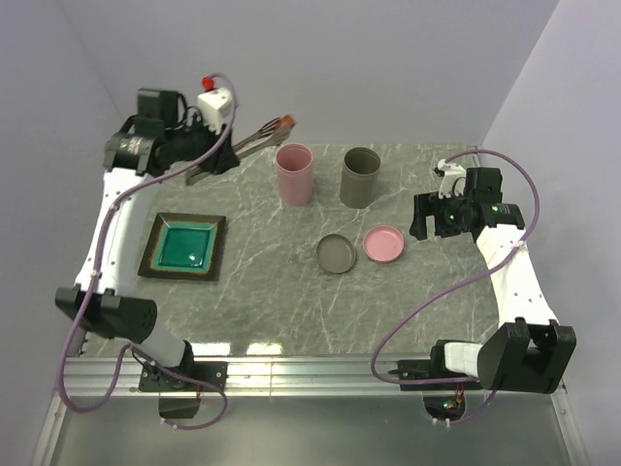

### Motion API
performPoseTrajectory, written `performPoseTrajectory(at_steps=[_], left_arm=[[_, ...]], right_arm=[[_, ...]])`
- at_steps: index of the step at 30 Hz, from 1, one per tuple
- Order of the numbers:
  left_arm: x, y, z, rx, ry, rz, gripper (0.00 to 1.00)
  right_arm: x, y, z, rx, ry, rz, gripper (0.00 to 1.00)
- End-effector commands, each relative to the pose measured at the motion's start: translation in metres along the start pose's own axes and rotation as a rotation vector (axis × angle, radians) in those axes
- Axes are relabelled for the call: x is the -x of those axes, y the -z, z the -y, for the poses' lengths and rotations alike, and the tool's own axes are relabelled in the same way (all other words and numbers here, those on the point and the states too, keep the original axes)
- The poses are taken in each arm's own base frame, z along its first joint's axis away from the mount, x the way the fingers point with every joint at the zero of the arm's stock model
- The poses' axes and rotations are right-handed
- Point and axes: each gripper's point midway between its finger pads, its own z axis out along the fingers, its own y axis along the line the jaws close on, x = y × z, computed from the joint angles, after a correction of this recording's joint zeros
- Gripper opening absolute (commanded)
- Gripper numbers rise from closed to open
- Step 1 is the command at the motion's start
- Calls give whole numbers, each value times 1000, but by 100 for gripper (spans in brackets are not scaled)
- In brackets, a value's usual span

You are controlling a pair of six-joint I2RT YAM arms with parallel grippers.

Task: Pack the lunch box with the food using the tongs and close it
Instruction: Place the food into the lunch box

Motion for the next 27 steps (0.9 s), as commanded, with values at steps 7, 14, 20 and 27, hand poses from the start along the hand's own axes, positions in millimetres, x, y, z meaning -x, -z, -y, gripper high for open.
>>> performPoseTrajectory(at_steps=[7, 14, 20, 27], left_arm=[[87, -85, 41, -108, -44, 266, 24], [97, -157, 68, -207, -16, 292, 24], [74, -197, 72, -235, 6, 252, 24], [47, -222, 77, -266, 40, 179, 25]], right_arm=[[2, -4, 9, -27, -8, 6, 100], [3, -7, 14, -46, -13, -4, 100], [4, -11, 17, -45, -16, -10, 100], [4, -16, 19, -39, -17, -23, 100]])
